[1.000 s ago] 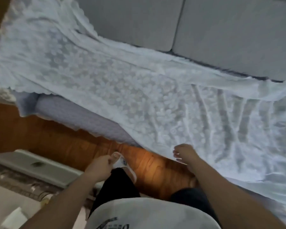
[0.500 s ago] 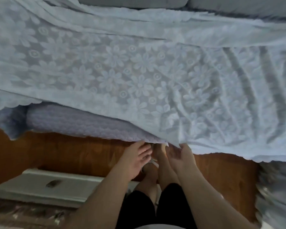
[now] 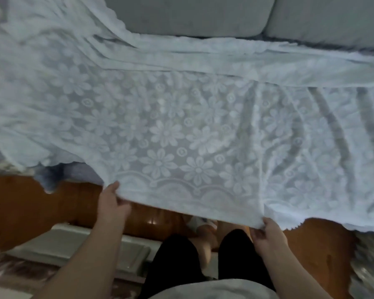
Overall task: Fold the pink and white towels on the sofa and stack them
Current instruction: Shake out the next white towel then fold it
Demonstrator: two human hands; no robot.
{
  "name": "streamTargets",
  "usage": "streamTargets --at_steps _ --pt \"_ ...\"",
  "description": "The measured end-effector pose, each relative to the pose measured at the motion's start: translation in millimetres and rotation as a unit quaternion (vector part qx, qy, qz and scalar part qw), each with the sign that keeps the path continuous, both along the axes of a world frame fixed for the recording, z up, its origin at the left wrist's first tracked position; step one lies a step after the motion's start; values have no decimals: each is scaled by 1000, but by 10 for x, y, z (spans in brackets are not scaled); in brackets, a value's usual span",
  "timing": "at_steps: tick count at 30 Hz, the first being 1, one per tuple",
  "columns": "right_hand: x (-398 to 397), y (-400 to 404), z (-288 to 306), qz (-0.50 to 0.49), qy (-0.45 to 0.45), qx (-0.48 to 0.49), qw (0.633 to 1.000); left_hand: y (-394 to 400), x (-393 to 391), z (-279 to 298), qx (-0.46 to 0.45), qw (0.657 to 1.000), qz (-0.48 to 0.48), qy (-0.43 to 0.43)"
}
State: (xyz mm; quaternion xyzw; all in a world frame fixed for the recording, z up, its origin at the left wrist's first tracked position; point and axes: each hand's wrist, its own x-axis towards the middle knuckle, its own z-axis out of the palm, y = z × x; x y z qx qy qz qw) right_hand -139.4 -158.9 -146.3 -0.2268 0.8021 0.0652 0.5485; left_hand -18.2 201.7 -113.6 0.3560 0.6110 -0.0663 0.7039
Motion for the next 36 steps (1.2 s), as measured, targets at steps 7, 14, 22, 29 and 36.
streamTargets --at_steps 7,14,22,29,36 --pt "539 482 -187 413 121 -55 901 1179 -195 90 66 935 -228 264" --pt "1873 2100 62 684 -36 -133 716 2580 647 -17 402 874 -234 145" --pt "3058 4624 517 730 -143 -109 659 3659 970 406 387 868 -310 33" --pt "4232 5543 835 811 -197 -260 485 4927 1121 526 364 869 -299 148" --pt "5706 5640 912 833 -132 -409 348 4423 1677 199 596 611 -518 57"
